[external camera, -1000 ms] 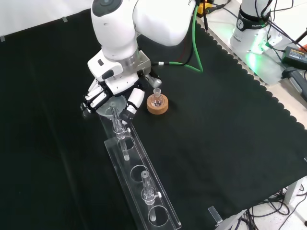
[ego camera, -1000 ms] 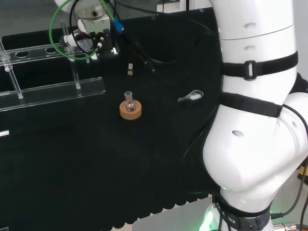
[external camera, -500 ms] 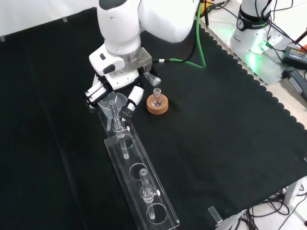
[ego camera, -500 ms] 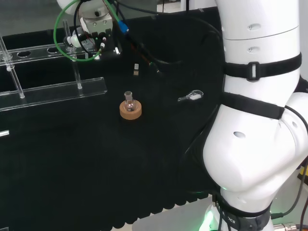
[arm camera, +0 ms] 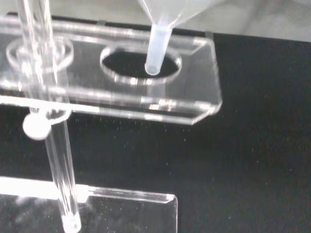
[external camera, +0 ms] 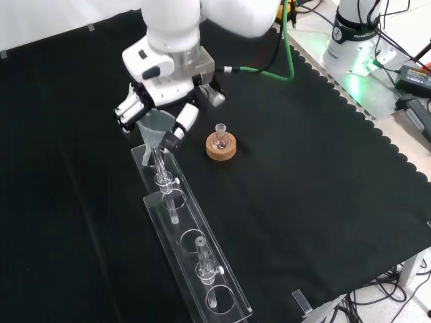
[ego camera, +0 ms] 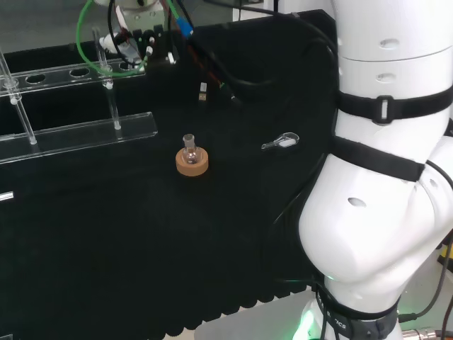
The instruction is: Pick up the funnel from the transparent funnel stand.
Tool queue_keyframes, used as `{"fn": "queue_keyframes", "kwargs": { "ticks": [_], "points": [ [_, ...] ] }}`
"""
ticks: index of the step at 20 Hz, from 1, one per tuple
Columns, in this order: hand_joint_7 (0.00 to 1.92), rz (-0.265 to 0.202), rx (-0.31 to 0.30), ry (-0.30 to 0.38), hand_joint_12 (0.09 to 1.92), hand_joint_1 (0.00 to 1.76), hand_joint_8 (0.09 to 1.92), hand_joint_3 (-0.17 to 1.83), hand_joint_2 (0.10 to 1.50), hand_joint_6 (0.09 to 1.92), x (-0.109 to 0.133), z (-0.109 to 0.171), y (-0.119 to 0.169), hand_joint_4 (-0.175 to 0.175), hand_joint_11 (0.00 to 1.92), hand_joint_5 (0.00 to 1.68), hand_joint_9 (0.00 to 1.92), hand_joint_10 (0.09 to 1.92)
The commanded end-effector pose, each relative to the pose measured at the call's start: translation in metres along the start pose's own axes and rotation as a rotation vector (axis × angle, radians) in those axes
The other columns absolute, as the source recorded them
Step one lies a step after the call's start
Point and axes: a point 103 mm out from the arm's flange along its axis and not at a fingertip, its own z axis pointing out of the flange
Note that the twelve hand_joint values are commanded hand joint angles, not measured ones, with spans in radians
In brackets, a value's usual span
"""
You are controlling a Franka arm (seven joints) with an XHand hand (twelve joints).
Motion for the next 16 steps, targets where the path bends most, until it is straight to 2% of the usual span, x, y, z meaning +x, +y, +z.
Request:
{"fn": "queue_keyframes", "kwargs": {
  "ticks": [1,5,6,7,9,13,15,16],
  "points": [
    [0.47,0.014,0.084,0.095,0.89,0.78,1.42,0.13,1.04,1.13,-0.017,-0.032,0.0,-0.175,1.35,0.74,1.08,1.11],
    [0.48,0.012,0.132,0.122,0.88,0.83,1.43,0.14,1.04,1.11,-0.029,-0.064,0.004,-0.175,1.37,0.77,1.1,1.1],
    [0.48,-0.03,0.147,0.142,0.88,0.83,1.43,0.14,1.04,1.11,-0.032,-0.074,0.004,-0.175,1.38,0.77,1.1,1.1],
    [0.48,-0.015,0.159,0.145,0.88,0.83,1.43,0.14,1.04,1.11,-0.04,-0.092,0.002,-0.175,1.38,0.77,1.1,1.1],
    [0.48,0.017,0.145,0.183,0.87,0.84,1.43,0.15,1.04,1.11,-0.056,-0.119,-0.005,-0.175,1.38,0.78,1.11,1.1],
    [0.48,0.058,0.128,0.21,0.86,0.84,1.43,0.15,1.03,1.11,-0.081,-0.156,-0.021,-0.175,1.4,0.79,1.12,1.09],
    [0.49,0.087,0.153,0.175,0.85,0.85,1.43,0.16,1.03,1.11,-0.091,-0.171,-0.031,-0.175,1.41,0.79,1.13,1.08],
    [0.49,0.103,0.196,0.122,0.85,0.85,1.43,0.16,1.03,1.11,-0.094,-0.172,-0.036,-0.175,1.41,0.79,1.13,1.08]
  ]
}}
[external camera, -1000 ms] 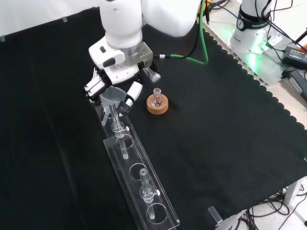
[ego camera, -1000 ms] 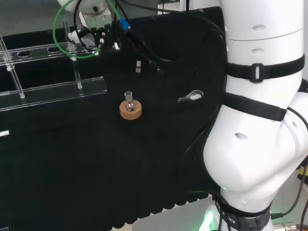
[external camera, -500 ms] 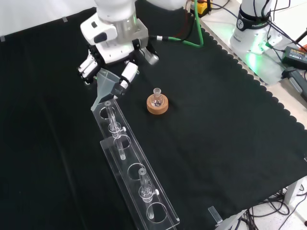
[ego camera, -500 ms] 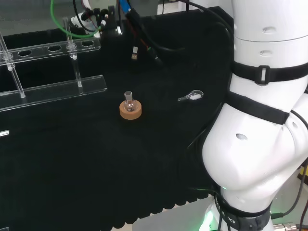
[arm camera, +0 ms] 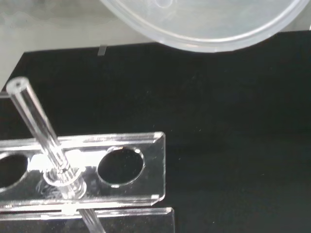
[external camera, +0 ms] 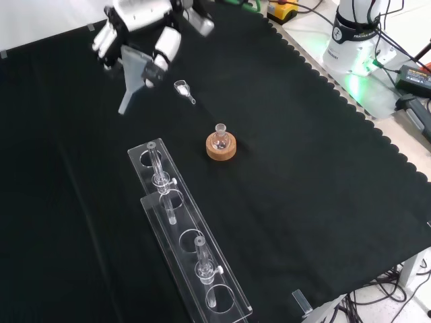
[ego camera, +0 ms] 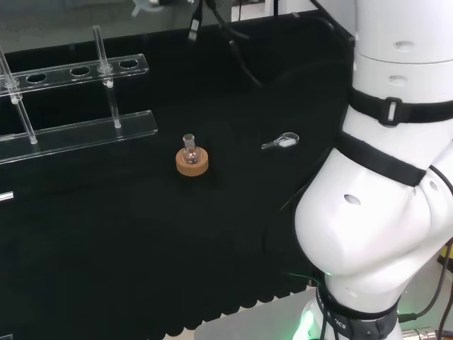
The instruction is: Pick up the funnel from the transparent funnel stand.
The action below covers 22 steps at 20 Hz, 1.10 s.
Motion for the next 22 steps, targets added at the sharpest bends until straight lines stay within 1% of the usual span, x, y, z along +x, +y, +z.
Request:
{"fn": "queue_keyframes", "kwargs": {
  "ticks": [1,2,3,4,9,14,15,16,17,19,21,22],
  "points": [
    [0.49,0.086,0.091,-0.075,0.85,0.85,1.43,0.16,1.03,1.11,-0.029,-0.043,-0.034,-0.175,1.41,0.8,1.13,1.08],
    [0.49,0.092,0.112,-0.096,0.85,0.85,1.43,0.16,1.02,1.11,-0.031,-0.042,-0.036,-0.175,1.42,0.8,1.14,1.08],
    [0.49,0.099,0.154,-0.126,0.85,0.85,1.43,0.16,1.02,1.11,-0.033,-0.038,-0.038,-0.175,1.42,0.8,1.14,1.08],
    [0.49,0.101,0.177,-0.138,0.85,0.86,1.43,0.16,1.02,1.11,-0.034,-0.036,-0.039,-0.175,1.42,0.8,1.14,1.08],
    [0.5,0.11,0.233,-0.181,0.84,0.86,1.43,0.17,1.02,1.11,-0.038,-0.03,-0.047,-0.175,1.43,0.82,1.15,1.08],
    [0.52,0.146,0.292,-0.193,0.84,0.87,1.43,0.18,1.02,1.12,-0.043,-0.019,-0.059,-0.175,1.45,0.83,1.16,1.08],
    [0.52,0.156,0.306,-0.189,0.84,0.87,1.43,0.18,1.02,1.12,-0.045,-0.015,-0.061,-0.175,1.45,0.84,1.16,1.08],
    [0.52,0.183,0.331,-0.181,0.84,0.87,1.43,0.18,1.02,1.12,-0.05,-0.007,-0.066,-0.175,1.45,0.84,1.16,1.08],
    [0.52,0.191,0.342,-0.177,0.83,0.87,1.43,0.18,1.02,1.12,-0.053,-0.001,-0.069,-0.175,1.45,0.84,1.17,1.08],
    [0.53,0.188,0.354,-0.179,0.83,0.87,1.43,0.18,1.02,1.12,-0.058,0.006,-0.075,-0.175,1.45,0.85,1.17,1.08],
    [0.53,0.156,0.369,-0.19,0.83,0.87,1.44,0.18,1.02,1.12,-0.069,0.013,-0.087,-0.175,1.46,0.85,1.17,1.08],
    [0.53,0.124,0.362,-0.201,0.83,0.87,1.44,0.18,1.02,1.12,-0.076,0.014,-0.096,-0.175,1.46,0.86,1.17,1.08]
  ]
}}
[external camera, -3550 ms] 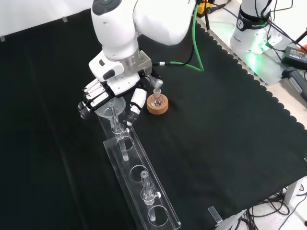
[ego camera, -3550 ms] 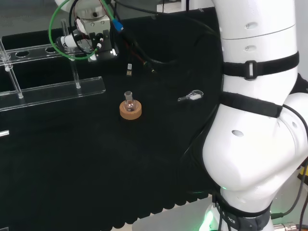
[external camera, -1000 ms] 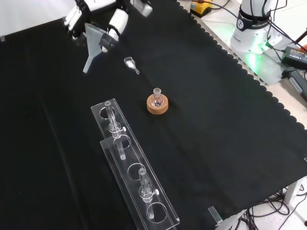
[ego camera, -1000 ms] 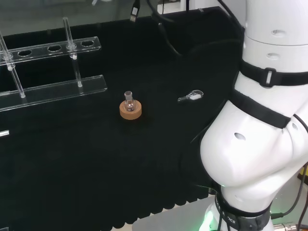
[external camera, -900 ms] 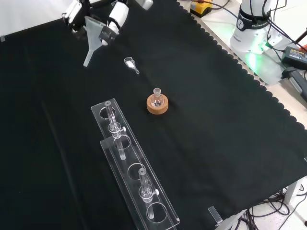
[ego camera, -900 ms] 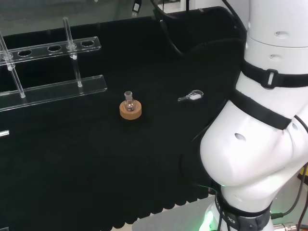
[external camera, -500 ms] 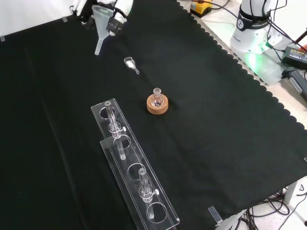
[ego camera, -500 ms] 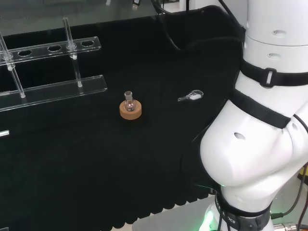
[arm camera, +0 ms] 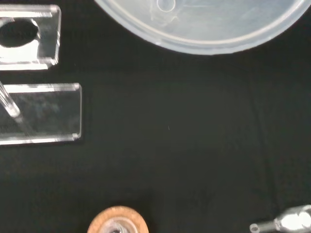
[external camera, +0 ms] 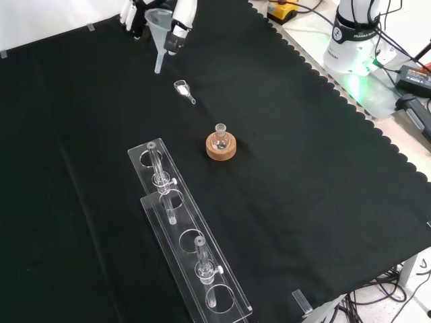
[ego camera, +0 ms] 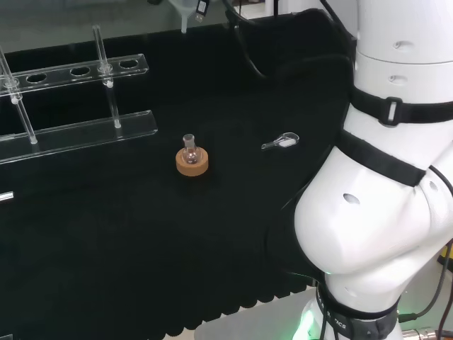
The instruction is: Pick up the funnel from the transparent funnel stand.
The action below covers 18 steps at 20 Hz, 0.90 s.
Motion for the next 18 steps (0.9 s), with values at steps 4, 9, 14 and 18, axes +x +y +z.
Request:
{"fn": "queue_keyframes", "kwargs": {
  "ticks": [4,9,14,18],
  "points": [
    [0.53,-0.121,0.035,-0.07,0.83,0.88,1.44,0.19,1.02,1.13,-0.047,0.052,-0.029,-0.175,1.47,0.86,1.18,1.08],
    [0.54,-0.155,0.043,-0.005,0.82,0.89,1.44,0.19,1.02,1.13,-0.061,0.071,-0.04,-0.175,1.48,0.87,1.19,1.08],
    [0.55,-0.167,0.005,-0.013,0.82,1.03,1.44,0.23,1.03,1.14,-0.026,0.061,-0.059,-0.002,1.49,0.92,1.2,1.08],
    [0.56,-0.15,0.009,0.002,0.82,1.05,1.44,0.24,1.03,1.14,-0.023,0.064,-0.062,0.014,1.5,0.92,1.2,1.08]
  ]
}}
